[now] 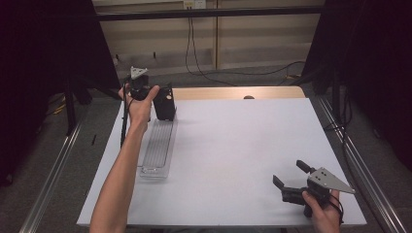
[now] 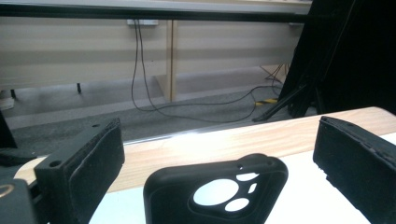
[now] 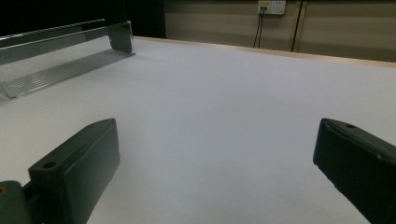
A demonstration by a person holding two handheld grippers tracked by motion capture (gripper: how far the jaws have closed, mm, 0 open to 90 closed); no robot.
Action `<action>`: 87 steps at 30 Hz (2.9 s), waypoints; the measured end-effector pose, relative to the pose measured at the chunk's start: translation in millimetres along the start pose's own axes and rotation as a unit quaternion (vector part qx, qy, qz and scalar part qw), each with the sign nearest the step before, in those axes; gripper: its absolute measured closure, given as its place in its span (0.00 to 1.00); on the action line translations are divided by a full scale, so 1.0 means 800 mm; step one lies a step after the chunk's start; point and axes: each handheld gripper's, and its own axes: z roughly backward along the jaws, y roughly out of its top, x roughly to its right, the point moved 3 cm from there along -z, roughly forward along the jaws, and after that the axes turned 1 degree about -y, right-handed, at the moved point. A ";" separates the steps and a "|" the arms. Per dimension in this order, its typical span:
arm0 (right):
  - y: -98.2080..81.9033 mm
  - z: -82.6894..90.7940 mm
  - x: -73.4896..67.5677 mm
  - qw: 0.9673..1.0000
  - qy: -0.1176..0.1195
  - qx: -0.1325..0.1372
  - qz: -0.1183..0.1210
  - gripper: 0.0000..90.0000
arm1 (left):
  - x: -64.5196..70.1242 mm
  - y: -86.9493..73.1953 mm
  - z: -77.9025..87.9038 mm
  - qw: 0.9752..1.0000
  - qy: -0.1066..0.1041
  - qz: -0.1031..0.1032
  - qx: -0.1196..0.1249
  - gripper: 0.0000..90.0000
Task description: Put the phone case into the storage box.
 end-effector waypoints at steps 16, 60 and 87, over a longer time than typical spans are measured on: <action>0.000 -0.001 -0.001 1.000 -0.002 0.003 -0.002 0.00 | 0.002 0.004 0.017 0.999 -0.029 -0.032 0.021 0.02; 0.004 0.006 0.001 1.000 -0.013 0.017 0.006 0.00 | 0.032 -0.036 0.102 0.991 -0.100 -0.057 0.065 0.03; 0.005 0.006 0.003 1.000 -0.018 0.020 0.007 0.00 | 0.034 -0.082 0.170 0.990 -0.112 -0.039 0.077 0.03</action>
